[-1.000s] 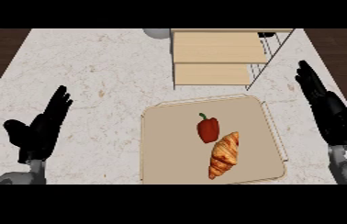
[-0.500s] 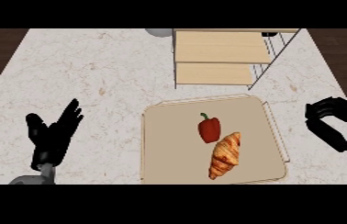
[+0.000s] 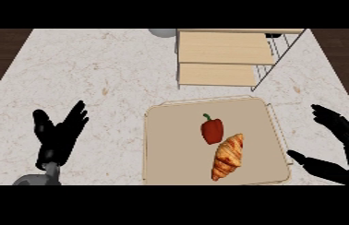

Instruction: Pick the bell pepper from the tray and place it in the tiered shelf

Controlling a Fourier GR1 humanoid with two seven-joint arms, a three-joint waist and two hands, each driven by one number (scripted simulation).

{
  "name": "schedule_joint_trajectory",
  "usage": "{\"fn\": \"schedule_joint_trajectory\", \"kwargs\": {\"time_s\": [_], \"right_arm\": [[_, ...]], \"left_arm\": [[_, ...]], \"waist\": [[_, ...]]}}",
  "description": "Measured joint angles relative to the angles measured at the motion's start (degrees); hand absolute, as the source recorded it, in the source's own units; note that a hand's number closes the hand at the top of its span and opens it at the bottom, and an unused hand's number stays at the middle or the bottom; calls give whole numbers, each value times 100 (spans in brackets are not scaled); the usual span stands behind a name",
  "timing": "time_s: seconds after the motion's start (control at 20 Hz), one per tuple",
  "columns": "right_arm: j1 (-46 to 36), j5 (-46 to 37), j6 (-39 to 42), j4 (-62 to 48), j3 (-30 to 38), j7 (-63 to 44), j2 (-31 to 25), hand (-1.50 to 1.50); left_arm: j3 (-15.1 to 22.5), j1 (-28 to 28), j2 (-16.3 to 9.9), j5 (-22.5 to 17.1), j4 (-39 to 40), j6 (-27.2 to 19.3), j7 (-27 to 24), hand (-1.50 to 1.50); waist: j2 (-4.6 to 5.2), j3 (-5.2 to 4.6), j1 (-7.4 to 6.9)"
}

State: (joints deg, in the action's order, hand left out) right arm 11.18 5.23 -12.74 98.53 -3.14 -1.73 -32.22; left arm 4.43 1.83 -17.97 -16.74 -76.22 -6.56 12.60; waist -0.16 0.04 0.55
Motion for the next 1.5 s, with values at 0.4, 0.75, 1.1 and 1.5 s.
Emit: {"fn": "schedule_joint_trajectory", "kwargs": {"time_s": [0.4,0.75,1.1,1.5], "right_arm": [[-59,-106,613,1689,-413,-1914,-578,-150],[-1269,-1114,397,2040,-1266,-4341,-358,-150],[-2515,-2334,448,1458,-2123,-5823,358,-150],[-3255,-2814,772,392,-2512,-6171,1195,-150]], "left_arm": [[2,8,74,75,-92,9,166,0],[-49,119,129,125,15,82,168,0],[28,98,279,311,-77,-29,175,0],[-135,-29,214,229,-122,195,149,0]], "waist": [[4,-11,-38],[20,-14,-117],[14,-8,-138],[14,-4,-125]]}}
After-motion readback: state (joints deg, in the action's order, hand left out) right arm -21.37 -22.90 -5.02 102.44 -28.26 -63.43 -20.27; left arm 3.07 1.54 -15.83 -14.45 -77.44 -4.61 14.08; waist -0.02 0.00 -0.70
